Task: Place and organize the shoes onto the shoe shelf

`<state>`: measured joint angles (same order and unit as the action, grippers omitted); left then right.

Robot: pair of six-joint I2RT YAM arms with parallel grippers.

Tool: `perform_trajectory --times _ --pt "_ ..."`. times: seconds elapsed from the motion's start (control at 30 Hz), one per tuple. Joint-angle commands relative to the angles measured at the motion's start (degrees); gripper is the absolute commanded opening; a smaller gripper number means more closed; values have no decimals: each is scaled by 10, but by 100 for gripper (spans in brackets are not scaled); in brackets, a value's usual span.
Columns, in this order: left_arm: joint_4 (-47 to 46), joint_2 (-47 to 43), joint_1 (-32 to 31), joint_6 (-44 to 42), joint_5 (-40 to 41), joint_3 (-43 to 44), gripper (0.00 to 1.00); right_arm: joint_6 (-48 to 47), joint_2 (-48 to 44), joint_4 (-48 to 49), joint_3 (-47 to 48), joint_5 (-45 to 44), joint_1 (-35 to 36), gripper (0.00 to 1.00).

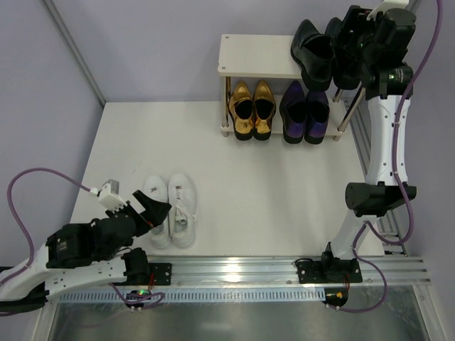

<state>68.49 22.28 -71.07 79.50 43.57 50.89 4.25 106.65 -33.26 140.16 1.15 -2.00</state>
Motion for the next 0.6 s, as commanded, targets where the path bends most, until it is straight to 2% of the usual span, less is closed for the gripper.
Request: perform_trajectory --times 0.0,0.03,0.1,0.17,0.2,0.23,0.27,0.33,0.4,0.47,0.5,0.57 --pt "-1 20 2 -3 29 27 100 26 -69 31 33 -31 -2 78" --pt "2 27 1 -4 31 35 100 31 -79 31 31 -33 -2 83" --pt "34 63 1 -3 39 63 100 46 -122 28 21 -40 -2 85" --pt "92 112 1 6 43 82 100 67 -196 37 -40 -40 2 89" --pt "119 132 2 40 42 98 100 69 -236 55 -85 -40 6 90" --pt "148 148 2 54 37 101 100 71 -273 102 -188 -46 9 91" --pt "182 179 2 62 30 103 100 74 -345 121 -235 -51 20 93" --pt "209 203 2 83 -7 90 100 75 -396 131 -329 -62 40 94" --pt "217 232 2 90 -38 71 100 78 -450 109 -364 -61 72 100" --pt "200 242 2 92 -75 31 100 80 -483 81 -416 -61 102 100" --pt "173 243 2 93 -82 15 100 77 -513 75 -436 -66 151 100" --pt "148 235 2 100 -91 -17 100 79 -538 54 -492 -94 201 100"
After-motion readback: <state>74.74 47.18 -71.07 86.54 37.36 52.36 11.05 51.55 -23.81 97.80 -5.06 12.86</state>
